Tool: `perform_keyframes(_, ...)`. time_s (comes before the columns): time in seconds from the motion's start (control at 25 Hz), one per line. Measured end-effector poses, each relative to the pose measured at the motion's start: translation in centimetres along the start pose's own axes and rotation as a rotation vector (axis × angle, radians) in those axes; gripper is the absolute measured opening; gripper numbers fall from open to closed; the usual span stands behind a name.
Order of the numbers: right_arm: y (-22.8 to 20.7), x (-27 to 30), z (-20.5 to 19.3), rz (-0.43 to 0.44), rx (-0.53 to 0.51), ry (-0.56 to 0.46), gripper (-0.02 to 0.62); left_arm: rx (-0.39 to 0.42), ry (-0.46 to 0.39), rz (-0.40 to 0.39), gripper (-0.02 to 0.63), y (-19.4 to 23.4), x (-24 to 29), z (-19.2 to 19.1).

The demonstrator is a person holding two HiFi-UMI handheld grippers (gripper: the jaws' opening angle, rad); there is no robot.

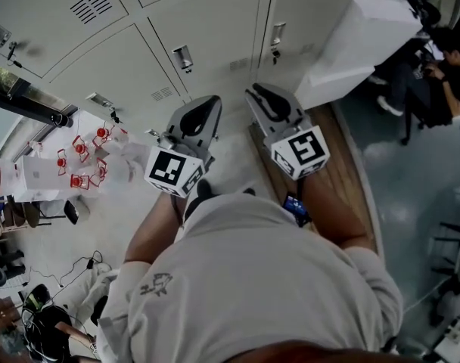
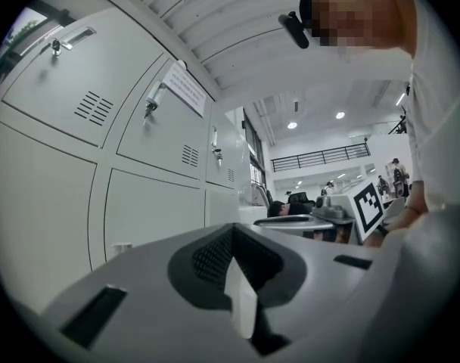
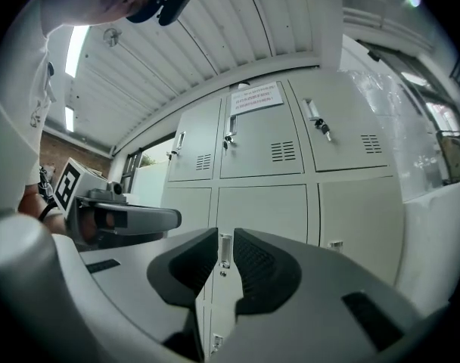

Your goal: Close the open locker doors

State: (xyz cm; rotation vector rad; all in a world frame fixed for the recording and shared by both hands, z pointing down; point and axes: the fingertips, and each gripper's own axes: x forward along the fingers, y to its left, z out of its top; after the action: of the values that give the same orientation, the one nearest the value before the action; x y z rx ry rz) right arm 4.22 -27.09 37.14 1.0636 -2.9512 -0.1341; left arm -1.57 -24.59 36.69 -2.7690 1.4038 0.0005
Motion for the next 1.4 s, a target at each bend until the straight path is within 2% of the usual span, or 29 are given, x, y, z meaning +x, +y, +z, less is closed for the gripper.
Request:
perform_keyframes(0.16, 1.0, -2.5, -1.3, 0.005, 0.022, 0.009, 0.055, -0.017, 0.013, -0.01, -0.005, -1.4, -0.5, -1.6)
perform_keyframes(0.44, 2.0, -4.8, -4.5, 0.024, 0.017, 0.083, 0.055, -0.01, 0.03, -0.031, -0.005, -3.1, -1.5, -4.2)
perform_keyframes(0.56, 2.4, -5.6, -5.3, 0.042, 0.016, 0.1, 0.055, -0.001, 0.071, -0.036, -0.004, -3.4, -2.2, -5.8)
perform_keyframes(0.84, 3.1, -6.6, -7.8, 0.063, 0.037, 0.123, 0.055, 0.001, 0.102, -0.041, -0.005, -3.3, -3.2, -8.0)
perform_keyframes(1.04, 3.0, -7.4, -9.1, 0.057, 0.08, 0.141, 0.055, -0.008, 0.089, -0.034, -0.005, -3.5, -3.0, -8.0)
perform_keyframes(1.4, 3.3, -8.1, -9.3, 0.064, 0.072, 0.132, 0.055, -0.012, 0.07, -0.049, -0.005, -4.6, -2.5, -7.5)
